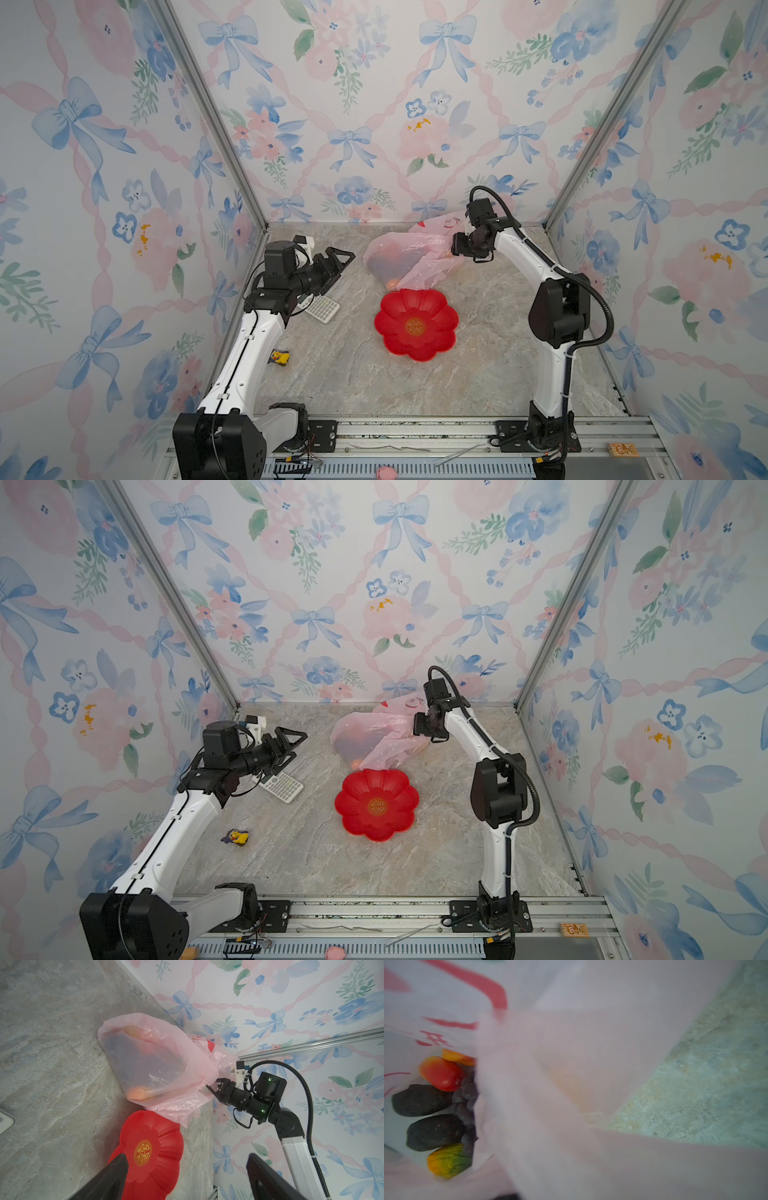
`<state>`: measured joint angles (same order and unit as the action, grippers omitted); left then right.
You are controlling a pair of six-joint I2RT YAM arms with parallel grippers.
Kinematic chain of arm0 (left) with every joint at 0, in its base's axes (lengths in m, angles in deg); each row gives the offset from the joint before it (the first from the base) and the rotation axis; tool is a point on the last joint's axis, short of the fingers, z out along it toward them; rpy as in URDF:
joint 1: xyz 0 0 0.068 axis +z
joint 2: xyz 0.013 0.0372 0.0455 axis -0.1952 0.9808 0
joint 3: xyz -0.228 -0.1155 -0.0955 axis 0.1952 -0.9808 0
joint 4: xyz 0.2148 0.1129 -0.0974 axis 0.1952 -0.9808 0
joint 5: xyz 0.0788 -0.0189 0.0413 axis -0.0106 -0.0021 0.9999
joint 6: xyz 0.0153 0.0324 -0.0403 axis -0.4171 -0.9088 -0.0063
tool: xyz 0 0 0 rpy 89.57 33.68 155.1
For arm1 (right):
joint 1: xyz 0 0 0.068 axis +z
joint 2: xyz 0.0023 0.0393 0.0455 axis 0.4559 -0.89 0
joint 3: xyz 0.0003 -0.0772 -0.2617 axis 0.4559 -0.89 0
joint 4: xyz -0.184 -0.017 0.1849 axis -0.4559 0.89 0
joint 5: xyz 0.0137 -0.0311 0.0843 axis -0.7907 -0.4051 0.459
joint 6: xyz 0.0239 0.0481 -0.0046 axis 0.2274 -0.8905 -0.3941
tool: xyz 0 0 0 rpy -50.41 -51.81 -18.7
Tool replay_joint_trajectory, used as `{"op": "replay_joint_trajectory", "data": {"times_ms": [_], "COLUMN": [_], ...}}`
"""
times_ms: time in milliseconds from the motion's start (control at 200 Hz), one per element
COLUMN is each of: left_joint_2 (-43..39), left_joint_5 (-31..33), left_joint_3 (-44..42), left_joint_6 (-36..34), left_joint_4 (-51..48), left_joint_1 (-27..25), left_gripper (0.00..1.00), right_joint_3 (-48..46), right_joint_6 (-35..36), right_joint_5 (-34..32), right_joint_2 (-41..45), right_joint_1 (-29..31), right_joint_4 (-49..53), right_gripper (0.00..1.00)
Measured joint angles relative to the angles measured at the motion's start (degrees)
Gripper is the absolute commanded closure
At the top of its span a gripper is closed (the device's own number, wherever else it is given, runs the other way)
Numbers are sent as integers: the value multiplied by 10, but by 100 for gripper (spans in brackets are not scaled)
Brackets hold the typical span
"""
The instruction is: Place the fruits into the plastic bag
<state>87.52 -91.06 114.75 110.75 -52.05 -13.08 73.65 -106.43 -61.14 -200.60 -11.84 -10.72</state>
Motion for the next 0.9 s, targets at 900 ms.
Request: {"op": "replay_joint_trajectory", "data": {"times_ms": [900], "left_joint_2": [-177], "left_joint_5": [234], "left_joint_3": [-71], "left_joint_6": [-130], "left_joint_4": [16], "left_joint_1": [4], "left_gripper": [2], "right_joint_3": [-485], "right_joint_6": [59], "right_joint_5": [156], "right_joint_2": [561], "right_joint_1": [-49], "right_joint_4": [-333], "right_gripper": [4]}}
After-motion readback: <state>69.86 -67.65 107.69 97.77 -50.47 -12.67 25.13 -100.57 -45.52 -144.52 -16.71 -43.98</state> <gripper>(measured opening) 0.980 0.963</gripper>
